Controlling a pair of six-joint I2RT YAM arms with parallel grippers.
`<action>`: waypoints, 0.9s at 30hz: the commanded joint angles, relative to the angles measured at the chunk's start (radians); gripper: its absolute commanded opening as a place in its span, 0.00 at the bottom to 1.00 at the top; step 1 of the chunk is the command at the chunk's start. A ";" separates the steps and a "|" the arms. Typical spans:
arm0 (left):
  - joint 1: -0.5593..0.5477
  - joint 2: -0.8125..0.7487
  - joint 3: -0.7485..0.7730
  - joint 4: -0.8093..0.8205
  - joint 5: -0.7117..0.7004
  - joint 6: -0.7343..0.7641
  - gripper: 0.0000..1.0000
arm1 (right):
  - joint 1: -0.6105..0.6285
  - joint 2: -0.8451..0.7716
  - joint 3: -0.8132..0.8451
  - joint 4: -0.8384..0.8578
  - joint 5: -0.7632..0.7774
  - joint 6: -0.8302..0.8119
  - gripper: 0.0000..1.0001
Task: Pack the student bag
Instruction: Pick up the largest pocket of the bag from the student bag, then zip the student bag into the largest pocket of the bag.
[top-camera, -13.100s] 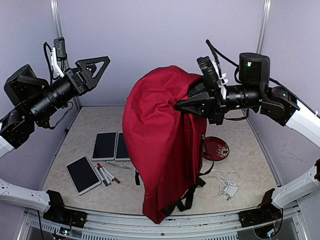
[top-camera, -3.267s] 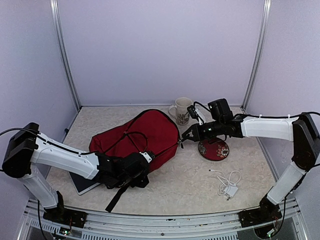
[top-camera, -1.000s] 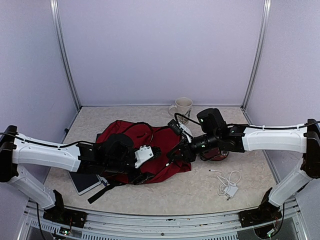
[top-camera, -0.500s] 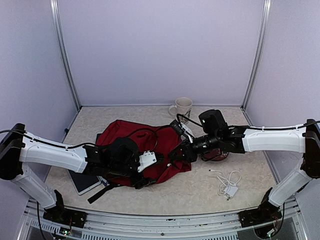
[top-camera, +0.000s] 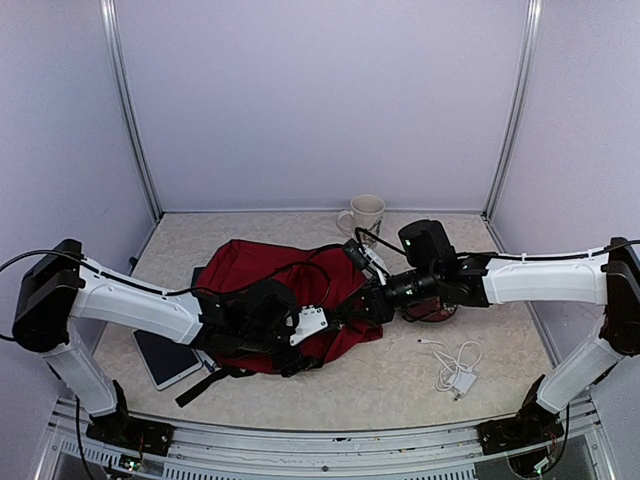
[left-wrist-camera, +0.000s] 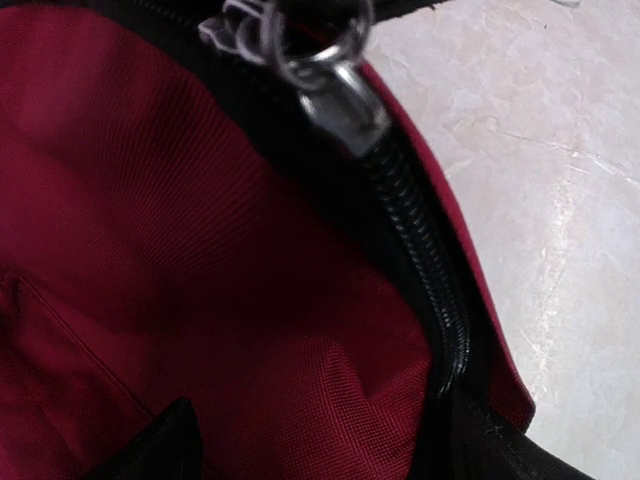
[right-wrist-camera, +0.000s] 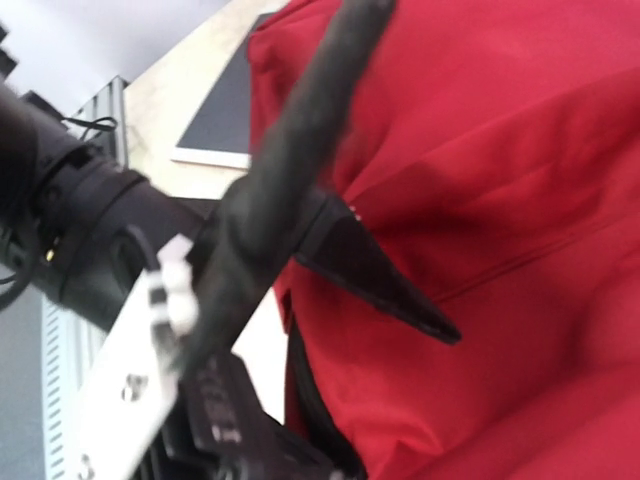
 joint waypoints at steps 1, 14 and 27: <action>-0.004 0.086 0.032 -0.036 -0.127 0.006 0.82 | -0.014 -0.010 -0.012 0.040 -0.015 0.013 0.00; 0.039 0.067 0.010 -0.071 -0.279 -0.103 0.05 | -0.129 -0.114 -0.071 -0.035 0.060 0.006 0.00; -0.003 -0.072 -0.079 -0.068 -0.335 -0.092 0.00 | -0.373 -0.059 0.062 -0.126 0.131 -0.071 0.00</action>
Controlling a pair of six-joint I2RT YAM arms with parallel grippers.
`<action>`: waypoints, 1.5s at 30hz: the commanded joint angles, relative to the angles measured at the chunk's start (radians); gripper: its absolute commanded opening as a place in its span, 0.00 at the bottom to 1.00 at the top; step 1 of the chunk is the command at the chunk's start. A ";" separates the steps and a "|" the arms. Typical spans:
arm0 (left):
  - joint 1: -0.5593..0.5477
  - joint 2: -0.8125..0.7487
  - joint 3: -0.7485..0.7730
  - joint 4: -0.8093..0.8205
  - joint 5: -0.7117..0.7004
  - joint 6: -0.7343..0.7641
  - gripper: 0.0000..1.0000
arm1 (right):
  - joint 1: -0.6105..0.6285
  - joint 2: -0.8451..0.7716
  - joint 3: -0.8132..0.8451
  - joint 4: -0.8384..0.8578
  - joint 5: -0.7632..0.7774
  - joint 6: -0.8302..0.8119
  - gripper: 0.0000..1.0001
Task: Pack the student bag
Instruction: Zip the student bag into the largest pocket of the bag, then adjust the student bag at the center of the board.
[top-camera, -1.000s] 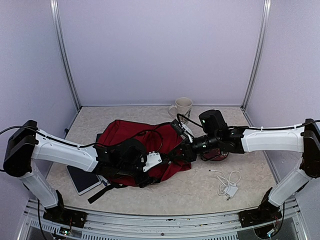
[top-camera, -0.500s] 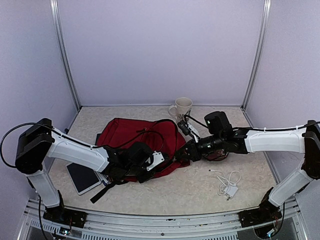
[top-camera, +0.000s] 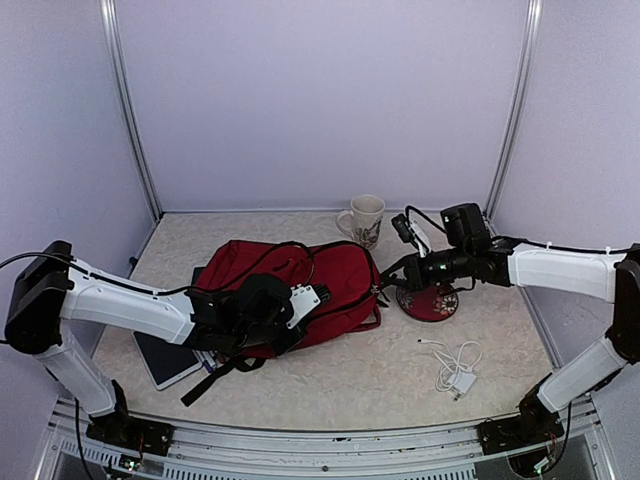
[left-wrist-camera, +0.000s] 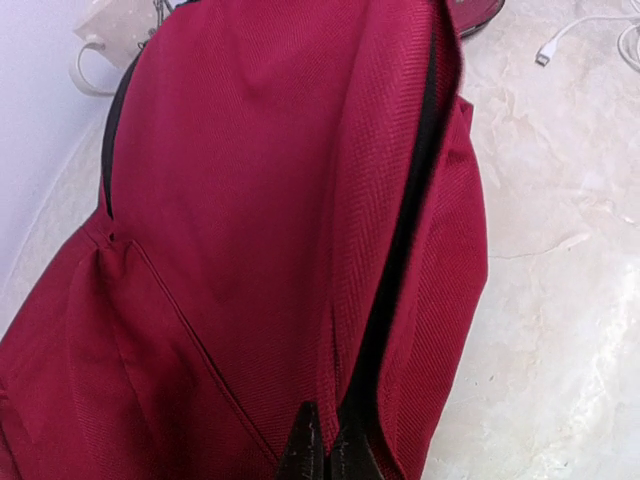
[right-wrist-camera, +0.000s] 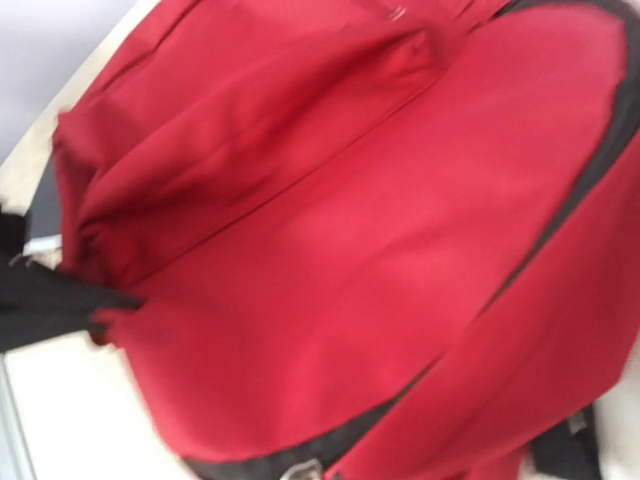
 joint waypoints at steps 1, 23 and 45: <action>-0.013 -0.036 -0.069 -0.134 -0.084 0.011 0.00 | -0.112 0.026 0.112 -0.027 0.074 -0.059 0.00; -0.023 -0.274 -0.127 0.060 -0.066 -0.072 0.00 | 0.116 -0.074 -0.010 0.097 -0.324 -0.216 0.00; -0.065 -0.173 -0.058 -0.004 0.067 -0.003 0.58 | 0.189 -0.120 -0.266 0.424 -0.336 0.026 0.00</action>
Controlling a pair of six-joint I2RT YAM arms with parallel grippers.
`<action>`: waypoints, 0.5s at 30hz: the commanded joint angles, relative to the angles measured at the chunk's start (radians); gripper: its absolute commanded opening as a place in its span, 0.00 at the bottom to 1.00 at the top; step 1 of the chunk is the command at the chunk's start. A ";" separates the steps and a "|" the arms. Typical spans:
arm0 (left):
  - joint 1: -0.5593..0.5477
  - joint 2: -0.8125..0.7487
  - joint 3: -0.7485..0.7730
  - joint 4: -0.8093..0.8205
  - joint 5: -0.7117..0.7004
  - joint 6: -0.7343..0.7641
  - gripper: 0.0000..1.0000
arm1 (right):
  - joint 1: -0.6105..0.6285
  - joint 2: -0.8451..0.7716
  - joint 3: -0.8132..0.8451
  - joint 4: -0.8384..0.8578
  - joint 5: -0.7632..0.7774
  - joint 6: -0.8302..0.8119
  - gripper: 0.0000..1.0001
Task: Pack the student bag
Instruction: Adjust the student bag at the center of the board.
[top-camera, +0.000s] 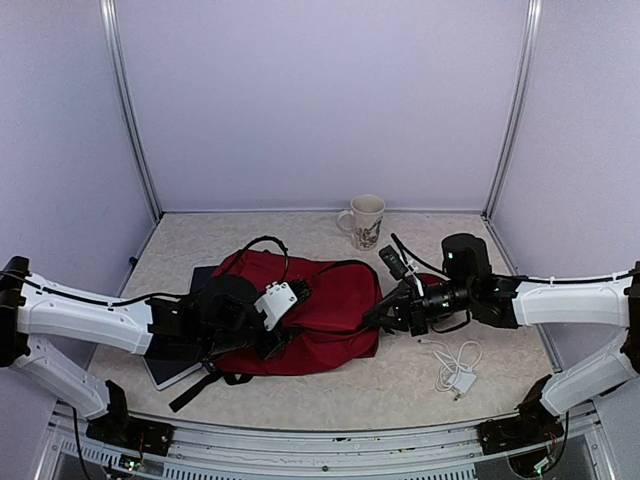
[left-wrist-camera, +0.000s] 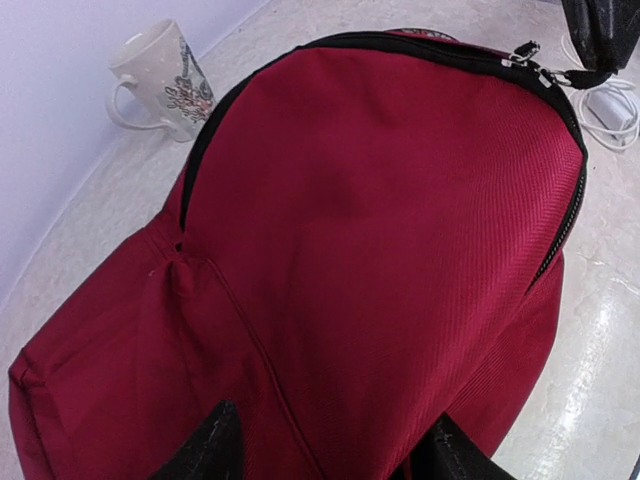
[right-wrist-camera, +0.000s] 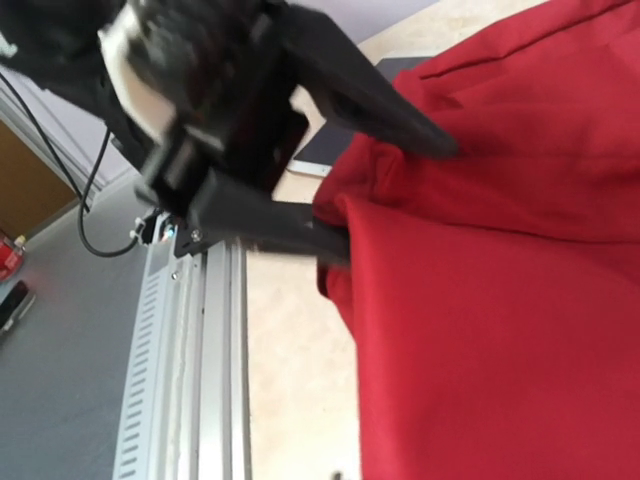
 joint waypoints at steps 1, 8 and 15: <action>-0.019 0.101 0.107 -0.072 0.054 0.043 0.59 | 0.009 -0.002 -0.030 0.094 -0.029 0.044 0.00; -0.001 0.196 0.220 -0.087 0.157 0.086 0.56 | -0.003 0.033 -0.051 0.150 -0.060 0.080 0.00; 0.007 0.213 0.241 -0.121 0.277 0.095 0.00 | -0.048 -0.004 0.009 -0.044 0.264 0.110 0.08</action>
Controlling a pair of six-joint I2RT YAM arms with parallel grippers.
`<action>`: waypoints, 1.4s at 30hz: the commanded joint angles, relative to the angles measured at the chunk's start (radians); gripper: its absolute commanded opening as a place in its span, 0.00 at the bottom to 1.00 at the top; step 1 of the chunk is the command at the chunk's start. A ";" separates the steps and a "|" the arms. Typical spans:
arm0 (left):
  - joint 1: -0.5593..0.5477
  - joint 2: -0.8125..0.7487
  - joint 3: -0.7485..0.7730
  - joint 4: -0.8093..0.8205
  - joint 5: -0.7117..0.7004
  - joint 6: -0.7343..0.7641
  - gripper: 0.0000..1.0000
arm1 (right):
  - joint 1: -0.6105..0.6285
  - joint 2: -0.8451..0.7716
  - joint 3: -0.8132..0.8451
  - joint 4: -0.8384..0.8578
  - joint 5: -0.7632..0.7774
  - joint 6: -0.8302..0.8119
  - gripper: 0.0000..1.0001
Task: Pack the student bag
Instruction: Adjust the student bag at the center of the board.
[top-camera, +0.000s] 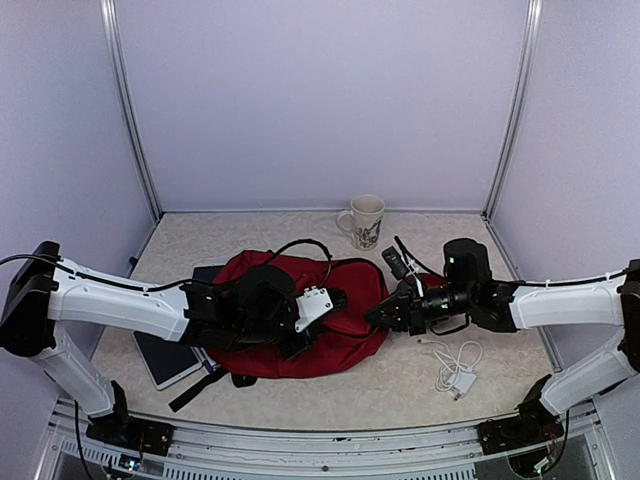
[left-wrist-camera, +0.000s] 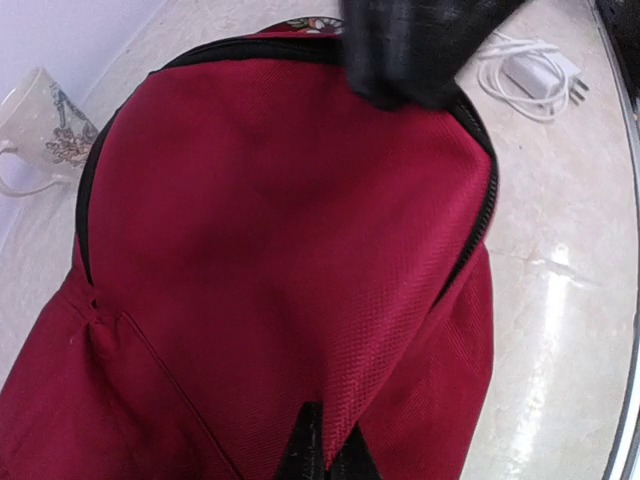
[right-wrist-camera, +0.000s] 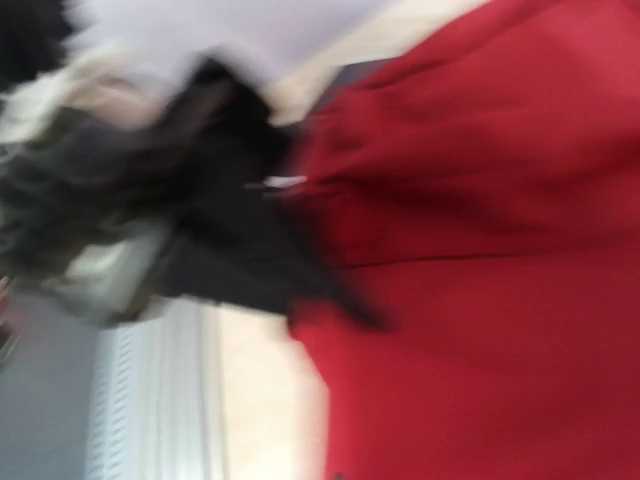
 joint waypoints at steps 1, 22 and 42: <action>0.010 0.008 0.028 -0.004 0.094 -0.013 0.00 | -0.021 -0.035 0.079 -0.221 0.323 0.018 0.11; -0.034 0.025 0.040 0.129 -0.057 -0.233 0.00 | 0.352 -0.242 0.011 -0.488 0.923 0.644 0.59; -0.147 -0.127 -0.166 0.252 -0.103 -0.104 0.00 | 0.018 -0.655 -0.466 0.053 0.358 0.368 0.83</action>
